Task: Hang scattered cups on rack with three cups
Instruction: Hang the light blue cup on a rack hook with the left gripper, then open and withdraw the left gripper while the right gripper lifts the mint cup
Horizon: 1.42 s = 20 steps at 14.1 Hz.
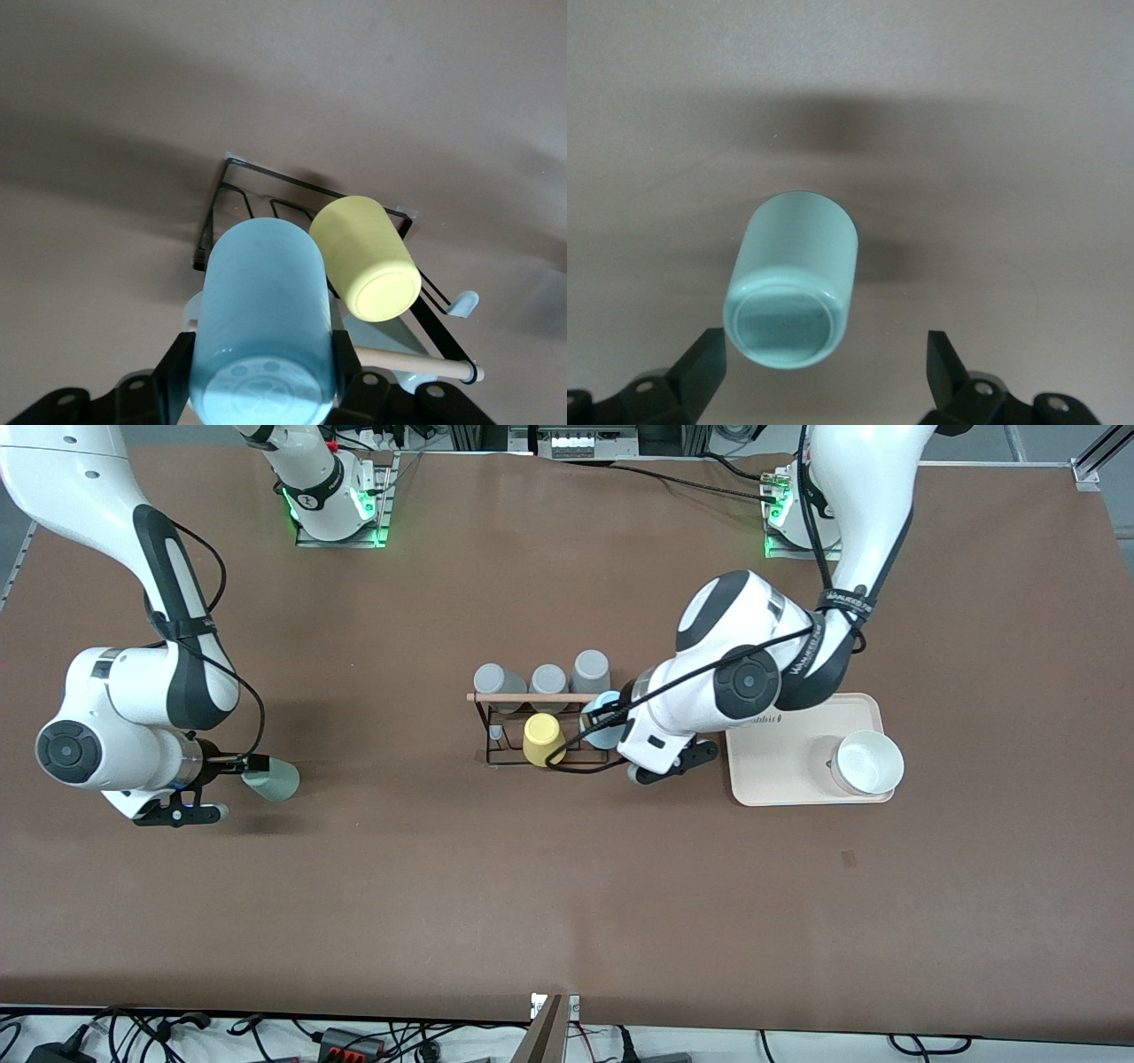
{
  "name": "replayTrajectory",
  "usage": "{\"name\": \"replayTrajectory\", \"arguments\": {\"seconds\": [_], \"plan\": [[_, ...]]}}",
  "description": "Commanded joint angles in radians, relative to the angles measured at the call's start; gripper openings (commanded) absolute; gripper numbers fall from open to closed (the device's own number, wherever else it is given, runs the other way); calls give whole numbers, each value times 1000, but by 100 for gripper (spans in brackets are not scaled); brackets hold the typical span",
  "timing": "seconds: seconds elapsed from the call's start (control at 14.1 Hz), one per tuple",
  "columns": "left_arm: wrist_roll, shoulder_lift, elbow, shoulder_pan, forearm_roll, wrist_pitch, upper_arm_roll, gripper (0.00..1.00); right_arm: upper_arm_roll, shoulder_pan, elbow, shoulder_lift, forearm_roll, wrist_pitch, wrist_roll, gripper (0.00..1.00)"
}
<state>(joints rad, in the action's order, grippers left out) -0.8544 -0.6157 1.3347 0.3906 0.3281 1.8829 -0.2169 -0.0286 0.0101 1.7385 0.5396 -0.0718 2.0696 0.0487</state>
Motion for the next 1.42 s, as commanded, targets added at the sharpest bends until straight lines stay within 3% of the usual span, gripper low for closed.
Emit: {"name": "replayTrajectory", "arguments": {"seconds": [0.0, 0.35, 0.57, 0.64, 0.71, 0.85, 1.06, 1.35], "plan": [[-9, -32, -31, 20, 16, 25, 8, 1, 10, -2, 64, -26, 10, 61, 14, 100], [-3, -55, -26, 47, -1, 67, 11, 2, 18, -13, 65, -18, 15, 96, 16, 100], [-6, -70, -23, 59, -69, 67, 11, 16, 19, -15, 65, -18, 17, 89, 14, 99], [-3, -70, -23, 57, -76, 67, 11, 39, 19, -15, 67, -18, 15, 92, 16, 93], [6, -68, -22, 47, -80, 62, 14, 99, 19, -15, 67, -17, 15, 89, 17, 87], [0, -43, -31, 30, -77, 33, 24, 100, 18, -15, 65, -17, 15, 84, 29, 74], [8, 23, -38, -128, -73, -83, 5, 100, 19, -25, 47, -24, 15, 66, 31, 57], [176, 117, -106, -284, -87, -389, 22, 100, 32, -30, 23, -78, 14, 49, 31, 48]]}}
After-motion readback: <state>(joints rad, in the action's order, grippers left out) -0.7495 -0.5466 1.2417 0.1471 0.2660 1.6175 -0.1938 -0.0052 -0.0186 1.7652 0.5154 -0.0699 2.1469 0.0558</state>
